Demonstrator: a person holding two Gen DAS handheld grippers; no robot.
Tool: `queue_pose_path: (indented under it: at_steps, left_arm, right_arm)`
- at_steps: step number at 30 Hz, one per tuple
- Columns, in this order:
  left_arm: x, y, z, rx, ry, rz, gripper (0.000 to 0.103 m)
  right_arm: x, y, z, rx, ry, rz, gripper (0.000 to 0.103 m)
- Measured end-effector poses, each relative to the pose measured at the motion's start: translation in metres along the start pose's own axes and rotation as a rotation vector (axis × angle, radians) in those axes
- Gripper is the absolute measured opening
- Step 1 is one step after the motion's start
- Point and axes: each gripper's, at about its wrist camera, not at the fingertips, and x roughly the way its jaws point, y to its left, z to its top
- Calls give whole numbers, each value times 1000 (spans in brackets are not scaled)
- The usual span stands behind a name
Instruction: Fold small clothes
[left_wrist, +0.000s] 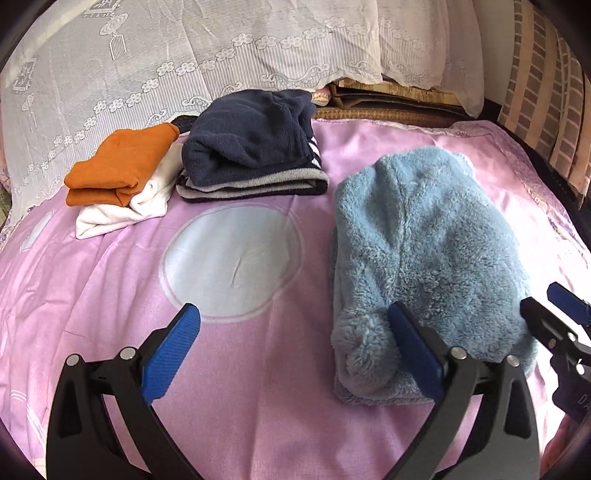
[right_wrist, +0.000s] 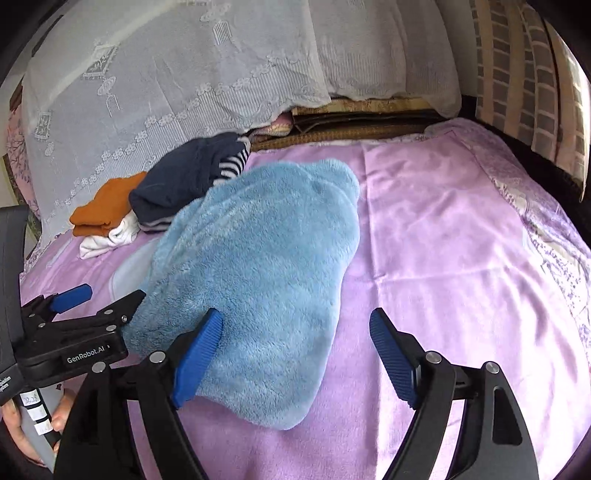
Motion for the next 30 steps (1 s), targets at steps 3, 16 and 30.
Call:
queue_pose_path:
  at_steps: [3, 16, 30]
  left_arm:
    - [13, -4, -11, 18, 22, 23, 99]
    - [3, 7, -9, -22, -25, -32, 99]
    - [-13, 34, 5, -112, -15, -281, 99]
  right_arm:
    - [22, -2, -12, -6, 77, 5, 96]
    - [12, -4, -16, 1, 7, 15, 99]
    - [-10, -19, -7, 74, -90, 57, 99]
